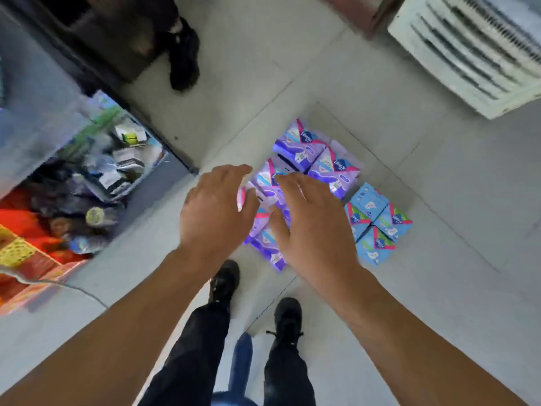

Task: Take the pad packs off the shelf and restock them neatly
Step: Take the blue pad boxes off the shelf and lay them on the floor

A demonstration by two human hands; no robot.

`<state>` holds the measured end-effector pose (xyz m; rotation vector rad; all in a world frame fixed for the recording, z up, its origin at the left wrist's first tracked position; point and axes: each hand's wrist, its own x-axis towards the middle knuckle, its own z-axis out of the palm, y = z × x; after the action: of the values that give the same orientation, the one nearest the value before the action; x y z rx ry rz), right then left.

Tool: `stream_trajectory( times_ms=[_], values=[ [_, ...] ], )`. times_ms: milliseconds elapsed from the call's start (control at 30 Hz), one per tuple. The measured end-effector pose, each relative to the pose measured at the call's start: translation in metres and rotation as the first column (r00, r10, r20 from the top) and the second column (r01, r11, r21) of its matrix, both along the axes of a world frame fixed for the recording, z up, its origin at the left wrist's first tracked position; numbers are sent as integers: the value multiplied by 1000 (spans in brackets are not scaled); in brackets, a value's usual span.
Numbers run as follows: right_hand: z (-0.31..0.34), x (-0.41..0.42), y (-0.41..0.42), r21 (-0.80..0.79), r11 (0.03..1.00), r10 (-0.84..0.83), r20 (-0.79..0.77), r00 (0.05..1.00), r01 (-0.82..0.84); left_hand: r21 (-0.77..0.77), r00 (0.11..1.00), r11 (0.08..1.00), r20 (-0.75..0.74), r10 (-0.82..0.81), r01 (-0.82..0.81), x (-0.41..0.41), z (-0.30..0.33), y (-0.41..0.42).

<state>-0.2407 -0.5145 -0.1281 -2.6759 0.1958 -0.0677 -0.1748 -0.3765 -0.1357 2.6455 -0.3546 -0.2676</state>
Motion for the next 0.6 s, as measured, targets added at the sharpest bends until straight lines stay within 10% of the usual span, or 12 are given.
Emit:
stream_trajectory(
  times_ms=[600],
  values=[
    [76, 194, 313, -225, 747, 662, 180, 727, -625, 2, 730, 757, 269, 629, -653, 62, 95, 338]
  ],
)
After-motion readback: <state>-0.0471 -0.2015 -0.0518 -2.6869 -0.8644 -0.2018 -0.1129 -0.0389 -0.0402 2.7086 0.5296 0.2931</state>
